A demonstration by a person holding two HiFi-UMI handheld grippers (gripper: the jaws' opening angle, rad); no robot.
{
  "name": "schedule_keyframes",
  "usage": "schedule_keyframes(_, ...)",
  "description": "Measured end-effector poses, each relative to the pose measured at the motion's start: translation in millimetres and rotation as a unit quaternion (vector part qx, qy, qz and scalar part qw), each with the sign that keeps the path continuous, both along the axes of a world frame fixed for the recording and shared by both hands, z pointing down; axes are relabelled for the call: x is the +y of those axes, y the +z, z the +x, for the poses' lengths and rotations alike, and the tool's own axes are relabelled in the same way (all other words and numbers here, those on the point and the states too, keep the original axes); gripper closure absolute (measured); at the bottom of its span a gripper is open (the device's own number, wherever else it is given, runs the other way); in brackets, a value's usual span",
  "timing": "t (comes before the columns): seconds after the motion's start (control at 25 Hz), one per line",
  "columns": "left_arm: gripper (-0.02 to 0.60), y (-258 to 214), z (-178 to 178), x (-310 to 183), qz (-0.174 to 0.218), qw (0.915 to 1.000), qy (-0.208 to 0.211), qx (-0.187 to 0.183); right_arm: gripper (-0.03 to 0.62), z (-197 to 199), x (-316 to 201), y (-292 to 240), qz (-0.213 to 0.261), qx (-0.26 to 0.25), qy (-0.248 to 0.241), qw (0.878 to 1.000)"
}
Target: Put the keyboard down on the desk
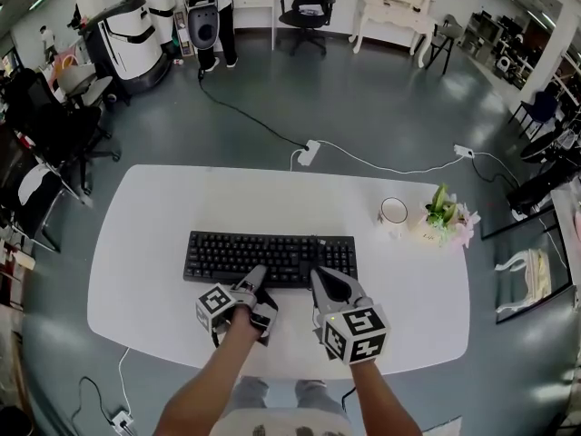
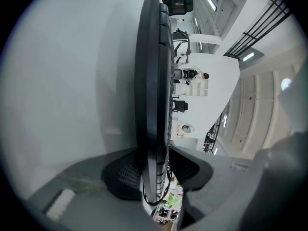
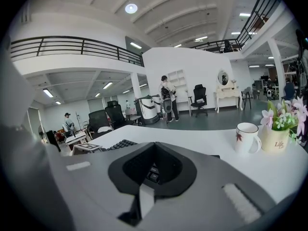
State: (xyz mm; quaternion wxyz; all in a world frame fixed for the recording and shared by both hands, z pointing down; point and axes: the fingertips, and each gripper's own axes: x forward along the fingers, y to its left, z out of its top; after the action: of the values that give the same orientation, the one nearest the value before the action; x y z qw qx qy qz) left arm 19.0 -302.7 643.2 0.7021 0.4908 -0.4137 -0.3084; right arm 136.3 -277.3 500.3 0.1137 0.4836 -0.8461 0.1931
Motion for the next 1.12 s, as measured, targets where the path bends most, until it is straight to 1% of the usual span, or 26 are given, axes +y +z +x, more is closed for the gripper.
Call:
schedule_keyframes(0.12, 0.42, 1.9, -0.6, -0.3, -0.016, 0.9998, 0.002, -0.009, 0.594, -1.7, 2.8, 1.6, -0.002, 0.001, -0.002, 1.0)
schedule_keyframes(0.24, 0.402, 2.1, -1.2, -0.7, -0.041, 0.9989, 0.01, -0.021, 0.594, -3.2, 4.0, 1.1, -0.004, 0.0, -0.003, 1.0)
schedule_keyframes(0.36, 0.4, 4.0, -2.1, 0.8, -0.071, 0.9965, 0.019, -0.04, 0.594, -4.2, 4.3, 0.8, -0.004, 0.001, -0.004, 1.0)
schedule_keyframes(0.44, 0.388, 4.5, -2.8, 1.1, -0.086, 0.9946, 0.026, -0.051, 0.594, -5.1, 4.0, -0.1, -0.004, 0.002, -0.005, 1.0)
schedule_keyframes(0.52, 0.379, 4.7, -2.0, 0.7, -0.099, 0.9924, 0.042, -0.061, 0.594, -5.3, 3.1, -0.5, -0.003, 0.001, -0.005, 1.0)
schedule_keyframes(0.64, 0.363, 5.2, 0.6, -0.3, -0.114, 0.9872, 0.074, -0.083, 0.594, -4.3, 2.6, 1.4, -0.004, 0.001, -0.005, 1.0)
schedule_keyframes(0.8, 0.337, 4.4, 1.6, 0.9, -0.131, 0.9782, 0.108, -0.12, 0.594, -6.5, 2.9, 4.9, -0.007, -0.001, -0.007, 1.0)
schedule_keyframes(0.96, 0.325, 3.1, 2.7, 2.3, -0.138, 0.9722, 0.131, -0.137, 0.594, -7.4, 2.0, 4.7, -0.008, -0.002, -0.008, 1.0)
schedule_keyframes(1.12, 0.311, 2.9, 7.3, 4.8, -0.141, 0.9611, 0.176, -0.159, 0.594, -4.7, 0.3, 6.3, -0.01, -0.003, -0.006, 1.0)
